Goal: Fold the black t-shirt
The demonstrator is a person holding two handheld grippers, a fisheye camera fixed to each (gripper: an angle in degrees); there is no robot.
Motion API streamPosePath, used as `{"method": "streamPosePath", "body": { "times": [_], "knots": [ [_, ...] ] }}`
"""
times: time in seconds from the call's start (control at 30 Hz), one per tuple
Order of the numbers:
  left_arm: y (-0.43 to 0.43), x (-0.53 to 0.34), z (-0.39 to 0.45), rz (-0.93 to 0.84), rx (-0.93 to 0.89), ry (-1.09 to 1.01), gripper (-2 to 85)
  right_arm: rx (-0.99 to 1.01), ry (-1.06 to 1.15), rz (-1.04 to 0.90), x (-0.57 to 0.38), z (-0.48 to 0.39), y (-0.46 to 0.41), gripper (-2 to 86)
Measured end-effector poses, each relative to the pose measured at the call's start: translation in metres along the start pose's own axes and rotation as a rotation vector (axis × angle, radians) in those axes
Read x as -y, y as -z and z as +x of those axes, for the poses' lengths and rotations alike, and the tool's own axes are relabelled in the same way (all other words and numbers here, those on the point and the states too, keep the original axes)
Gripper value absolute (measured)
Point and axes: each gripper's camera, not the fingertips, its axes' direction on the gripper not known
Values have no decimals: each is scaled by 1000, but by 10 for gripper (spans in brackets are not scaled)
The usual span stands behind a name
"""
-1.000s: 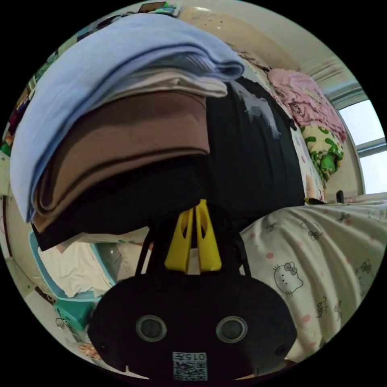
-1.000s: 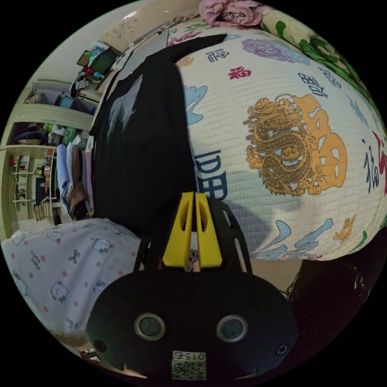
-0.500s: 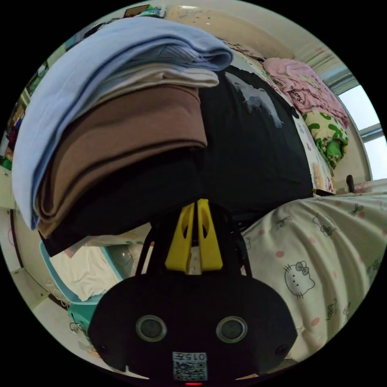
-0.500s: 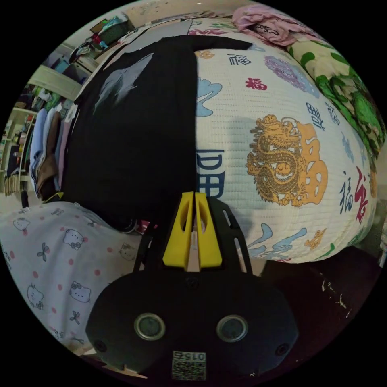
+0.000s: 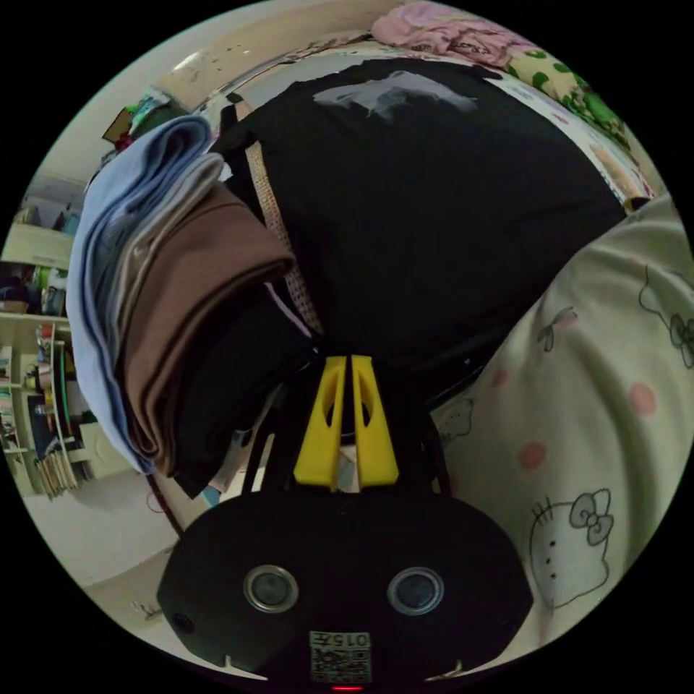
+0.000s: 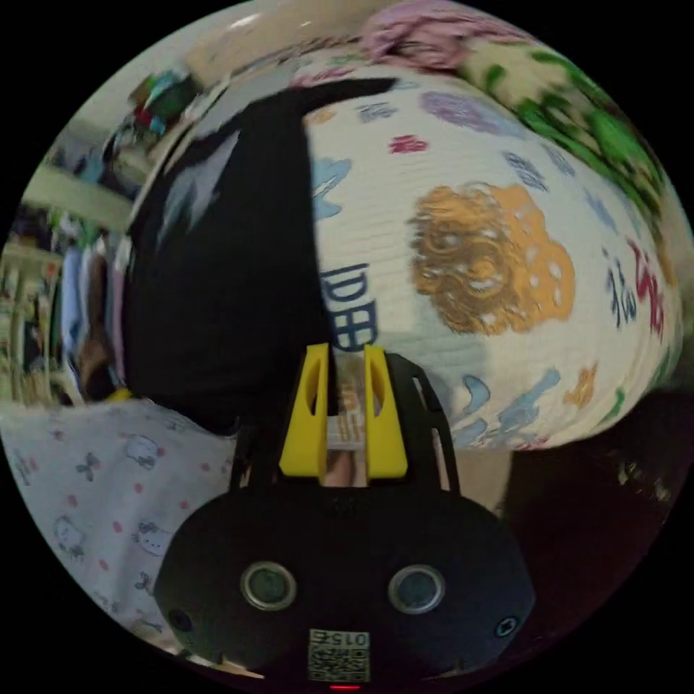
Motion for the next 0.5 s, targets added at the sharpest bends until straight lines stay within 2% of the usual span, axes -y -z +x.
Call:
{"method": "streamPosePath", "body": {
  "times": [0.07,0.13,0.17,0.23,0.27,0.33,0.37,0.5],
  "knots": [
    [11,0,-26,10,-40,-30,3,102,-132,189,-26,22,52,67],
    [22,-1,-52,31,-91,-36,5,187,-182,553,-65,16,137,37],
    [31,1,-72,36,-148,-42,5,199,-175,658,-76,9,159,30],
    [46,10,-107,4,-264,-61,6,266,-112,1060,-120,-36,245,7],
    [63,18,-133,10,-322,-73,5,300,-81,1140,-130,-50,264,4],
    [93,28,-166,47,-379,-108,4,493,131,1354,-162,-110,333,-1],
    [111,34,-184,56,-396,-141,3,536,192,1391,-170,-126,347,-2],
    [142,44,-225,38,-300,-201,-1,807,540,1602,-232,-223,420,-4]
  ]
}}
